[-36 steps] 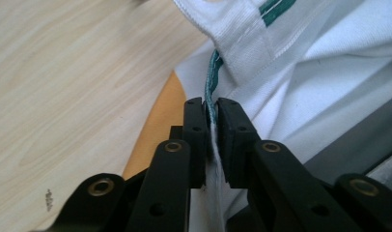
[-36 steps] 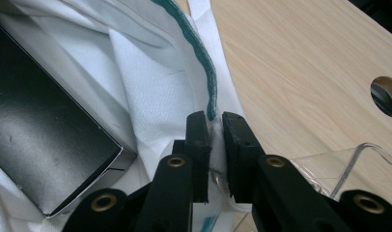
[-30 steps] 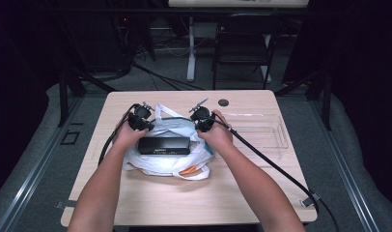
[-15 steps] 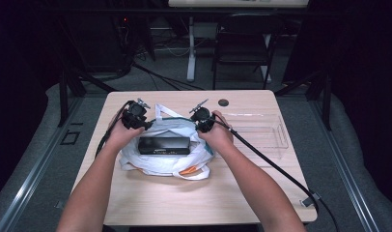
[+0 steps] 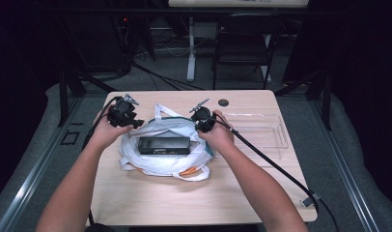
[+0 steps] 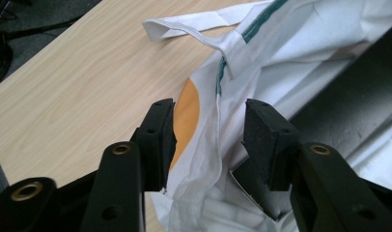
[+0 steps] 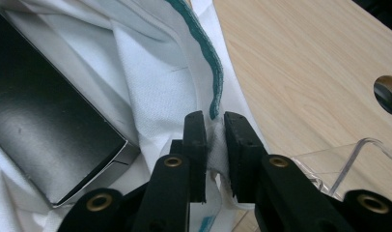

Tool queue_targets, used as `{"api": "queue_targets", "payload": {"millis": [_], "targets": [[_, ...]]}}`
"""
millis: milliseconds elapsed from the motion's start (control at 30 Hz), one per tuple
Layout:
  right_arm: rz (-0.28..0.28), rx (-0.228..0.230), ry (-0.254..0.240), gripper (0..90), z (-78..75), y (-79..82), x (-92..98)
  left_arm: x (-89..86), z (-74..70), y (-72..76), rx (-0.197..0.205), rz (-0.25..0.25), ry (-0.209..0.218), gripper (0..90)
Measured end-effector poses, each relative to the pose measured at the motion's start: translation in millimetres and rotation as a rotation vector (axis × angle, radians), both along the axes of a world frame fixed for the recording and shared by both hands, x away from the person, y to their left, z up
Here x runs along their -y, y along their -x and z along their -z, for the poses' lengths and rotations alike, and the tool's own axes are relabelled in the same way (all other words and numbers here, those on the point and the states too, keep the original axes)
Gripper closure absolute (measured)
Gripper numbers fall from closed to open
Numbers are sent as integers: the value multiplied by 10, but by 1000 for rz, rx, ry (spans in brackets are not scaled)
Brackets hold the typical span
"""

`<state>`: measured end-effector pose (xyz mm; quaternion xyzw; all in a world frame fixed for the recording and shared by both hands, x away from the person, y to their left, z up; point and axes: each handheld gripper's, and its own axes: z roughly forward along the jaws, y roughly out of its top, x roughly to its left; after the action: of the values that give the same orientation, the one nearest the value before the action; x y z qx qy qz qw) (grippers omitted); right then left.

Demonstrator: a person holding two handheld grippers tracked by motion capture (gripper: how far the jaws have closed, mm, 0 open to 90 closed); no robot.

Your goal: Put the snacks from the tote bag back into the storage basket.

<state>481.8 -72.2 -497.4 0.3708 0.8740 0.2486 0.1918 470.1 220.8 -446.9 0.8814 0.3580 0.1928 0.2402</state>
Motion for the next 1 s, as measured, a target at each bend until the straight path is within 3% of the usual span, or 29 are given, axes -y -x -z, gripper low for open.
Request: {"api": "queue_targets", "payload": {"millis": [233, 433, 533, 700, 833, 1000], "targets": [[-27, 22, -17, 730, -85, 66, 10, -6, -79, 71, 25, 52, -45, 512], [-46, 72, -46, 692, -232, 195, 29, 38, -153, 100, 6, 86, -42, 506], [-57, 92, -54, 687, -312, 273, 61, 70, -172, 94, -4, 94, -60, 500], [-62, 121, -67, 682, -347, 414, 168, 120, -200, 95, -13, 120, -71, 491], [-58, 114, -78, 670, -351, 498, 267, 141, -205, 96, -13, 140, -87, 490], [-50, 105, -128, 666, -372, 613, 392, 142, -201, 115, -34, 160, -113, 492]]}}
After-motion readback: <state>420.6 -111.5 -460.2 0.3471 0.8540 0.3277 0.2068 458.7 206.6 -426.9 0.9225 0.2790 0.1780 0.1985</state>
